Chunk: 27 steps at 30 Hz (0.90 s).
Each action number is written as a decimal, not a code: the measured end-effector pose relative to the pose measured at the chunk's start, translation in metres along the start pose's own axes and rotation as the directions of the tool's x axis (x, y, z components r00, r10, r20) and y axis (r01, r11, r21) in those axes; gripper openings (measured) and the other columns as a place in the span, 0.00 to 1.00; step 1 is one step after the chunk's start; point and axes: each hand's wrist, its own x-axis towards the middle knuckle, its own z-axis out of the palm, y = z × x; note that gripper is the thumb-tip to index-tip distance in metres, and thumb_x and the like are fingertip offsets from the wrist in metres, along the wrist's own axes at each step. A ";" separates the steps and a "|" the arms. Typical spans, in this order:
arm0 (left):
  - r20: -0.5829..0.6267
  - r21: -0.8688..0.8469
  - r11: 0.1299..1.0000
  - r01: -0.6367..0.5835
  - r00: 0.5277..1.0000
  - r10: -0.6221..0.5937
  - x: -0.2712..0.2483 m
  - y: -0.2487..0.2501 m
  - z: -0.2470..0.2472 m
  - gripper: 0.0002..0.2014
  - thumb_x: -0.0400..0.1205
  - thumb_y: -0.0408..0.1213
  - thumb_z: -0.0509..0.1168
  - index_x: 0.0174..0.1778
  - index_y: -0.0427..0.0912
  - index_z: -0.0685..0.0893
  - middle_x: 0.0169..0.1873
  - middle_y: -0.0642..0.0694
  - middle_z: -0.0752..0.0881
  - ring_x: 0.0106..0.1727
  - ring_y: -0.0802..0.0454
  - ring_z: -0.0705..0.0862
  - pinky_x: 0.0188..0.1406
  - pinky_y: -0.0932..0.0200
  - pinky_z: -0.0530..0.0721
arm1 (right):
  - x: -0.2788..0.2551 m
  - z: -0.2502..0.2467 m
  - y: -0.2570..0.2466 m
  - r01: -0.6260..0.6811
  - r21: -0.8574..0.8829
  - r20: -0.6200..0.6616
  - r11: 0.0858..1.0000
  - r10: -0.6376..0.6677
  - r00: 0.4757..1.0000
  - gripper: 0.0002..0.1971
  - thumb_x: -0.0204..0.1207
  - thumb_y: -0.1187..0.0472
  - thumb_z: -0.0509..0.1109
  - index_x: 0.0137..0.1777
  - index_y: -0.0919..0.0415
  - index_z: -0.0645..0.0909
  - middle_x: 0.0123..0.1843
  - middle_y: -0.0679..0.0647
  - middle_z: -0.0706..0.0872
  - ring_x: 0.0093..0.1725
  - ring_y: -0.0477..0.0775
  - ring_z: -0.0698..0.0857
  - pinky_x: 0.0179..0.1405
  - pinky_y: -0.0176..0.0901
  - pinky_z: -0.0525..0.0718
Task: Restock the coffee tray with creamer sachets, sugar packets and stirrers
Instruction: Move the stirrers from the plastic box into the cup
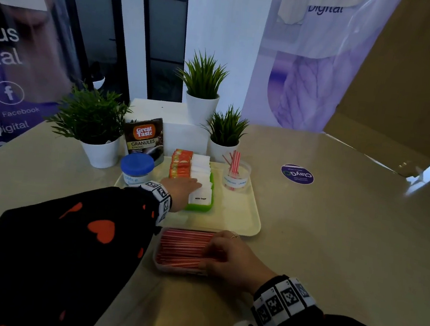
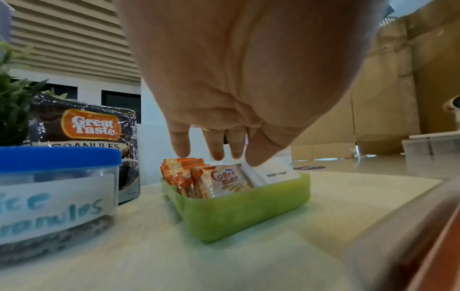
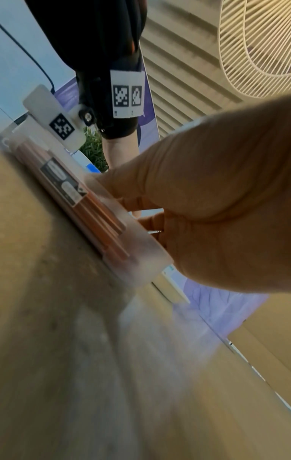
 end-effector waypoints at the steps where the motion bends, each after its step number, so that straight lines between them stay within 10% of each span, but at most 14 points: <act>1: 0.014 0.047 0.999 0.003 1.000 -0.004 0.004 -0.002 0.002 0.31 0.88 0.38 0.57 0.88 0.54 0.55 0.88 0.53 0.54 0.87 0.50 0.58 0.81 0.47 0.62 | 0.000 0.001 0.001 0.004 0.006 -0.004 1.000 -0.004 1.000 0.12 0.72 0.48 0.81 0.53 0.44 0.86 0.59 0.38 0.76 0.63 0.41 0.76 0.69 0.36 0.77; 9: -0.105 -0.016 1.000 0.023 0.994 -0.025 0.018 -0.013 0.009 0.20 0.85 0.34 0.64 0.73 0.46 0.78 0.69 0.45 0.82 0.67 0.45 0.82 0.63 0.53 0.80 | 0.001 0.006 0.004 0.012 0.037 -0.048 0.999 -0.010 0.999 0.11 0.72 0.51 0.81 0.52 0.45 0.86 0.58 0.37 0.77 0.61 0.38 0.76 0.65 0.31 0.75; 22: -0.166 -0.114 0.989 0.094 0.980 -0.112 0.021 -0.022 0.020 0.15 0.88 0.45 0.61 0.69 0.49 0.80 0.63 0.45 0.86 0.60 0.45 0.84 0.58 0.51 0.83 | 0.002 0.011 0.009 0.008 0.098 -0.072 0.995 -0.001 0.997 0.10 0.70 0.52 0.82 0.50 0.47 0.88 0.59 0.38 0.79 0.60 0.35 0.78 0.62 0.30 0.77; 27: -0.370 -0.246 0.969 0.009 0.923 -0.103 0.001 -0.019 0.015 0.14 0.83 0.45 0.67 0.64 0.50 0.82 0.63 0.50 0.80 0.60 0.49 0.81 0.55 0.53 0.81 | 0.002 0.011 0.009 0.008 0.116 -0.093 0.993 0.003 0.996 0.08 0.70 0.55 0.82 0.47 0.47 0.87 0.57 0.40 0.80 0.60 0.38 0.79 0.63 0.30 0.77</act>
